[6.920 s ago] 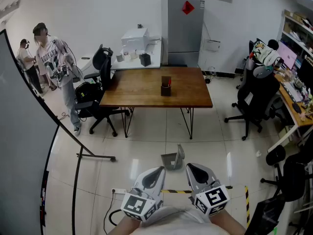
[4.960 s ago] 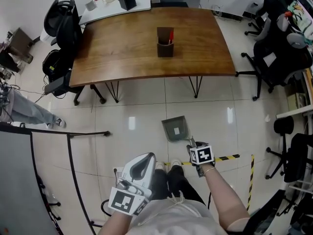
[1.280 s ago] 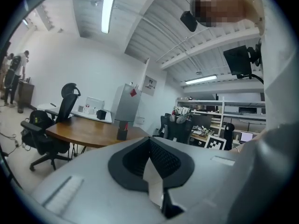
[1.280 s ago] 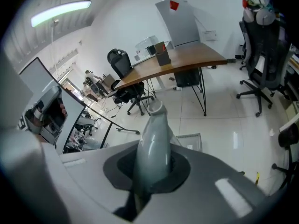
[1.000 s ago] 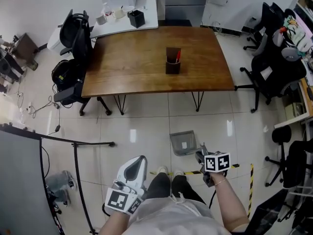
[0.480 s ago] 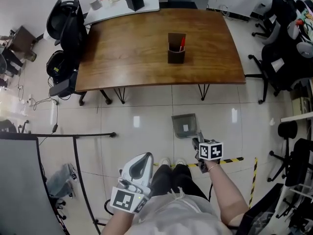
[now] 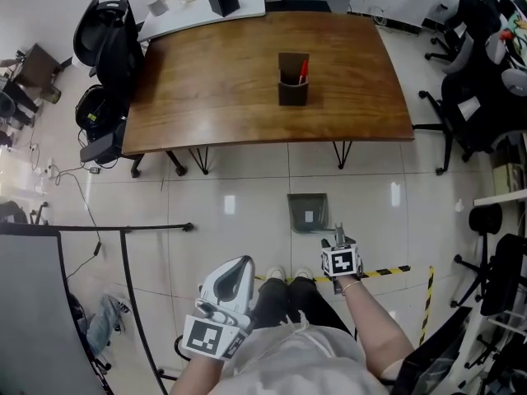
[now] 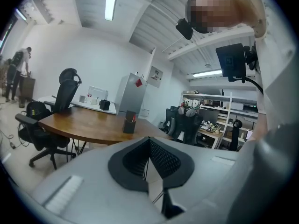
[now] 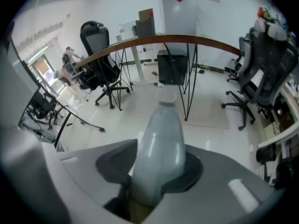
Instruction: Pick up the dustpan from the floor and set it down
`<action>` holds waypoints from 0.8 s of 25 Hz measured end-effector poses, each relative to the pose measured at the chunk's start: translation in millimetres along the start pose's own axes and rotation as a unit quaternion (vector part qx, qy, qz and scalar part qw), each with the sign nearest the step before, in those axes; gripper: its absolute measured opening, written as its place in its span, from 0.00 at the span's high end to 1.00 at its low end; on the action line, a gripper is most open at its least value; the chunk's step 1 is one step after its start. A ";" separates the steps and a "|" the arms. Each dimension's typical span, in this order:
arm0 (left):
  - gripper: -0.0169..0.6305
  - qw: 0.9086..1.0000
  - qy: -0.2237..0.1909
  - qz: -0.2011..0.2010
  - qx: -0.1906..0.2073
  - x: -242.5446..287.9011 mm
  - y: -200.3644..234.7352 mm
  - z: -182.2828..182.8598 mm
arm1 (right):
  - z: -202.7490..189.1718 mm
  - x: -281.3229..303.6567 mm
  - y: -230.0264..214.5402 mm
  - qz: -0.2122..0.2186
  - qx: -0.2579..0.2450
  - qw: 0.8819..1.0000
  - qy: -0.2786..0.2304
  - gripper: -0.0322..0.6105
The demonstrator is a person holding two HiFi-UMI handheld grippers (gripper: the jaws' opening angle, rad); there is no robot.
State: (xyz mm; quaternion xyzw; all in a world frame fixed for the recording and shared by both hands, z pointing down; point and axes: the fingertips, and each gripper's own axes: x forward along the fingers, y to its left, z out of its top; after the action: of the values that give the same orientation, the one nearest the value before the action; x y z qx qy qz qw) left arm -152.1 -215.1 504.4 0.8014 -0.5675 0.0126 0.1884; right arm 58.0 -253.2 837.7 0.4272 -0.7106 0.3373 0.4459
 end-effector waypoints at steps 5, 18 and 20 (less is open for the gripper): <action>0.95 1.000 0.002 0.000 -0.001 -2.1 -0.1 -2.1 | 15.1 0.8 5.2 -0.016 -0.044 0.998 -0.042 0.18; 0.95 0.999 -0.011 -0.051 -0.014 -16.5 -20.7 24.4 | 10.0 -116.3 9.9 -0.061 -0.056 0.992 -0.092 0.53; 0.95 0.998 -0.017 -0.067 -0.012 -22.3 -31.9 30.2 | 13.0 -154.0 7.5 -0.091 -0.068 0.985 -0.131 0.95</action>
State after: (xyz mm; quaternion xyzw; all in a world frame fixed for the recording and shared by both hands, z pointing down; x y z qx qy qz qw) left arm -136.7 -195.4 461.9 0.8352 -0.5162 -0.0205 0.1887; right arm 83.2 -214.2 690.1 0.4991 -0.7426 0.1872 0.4054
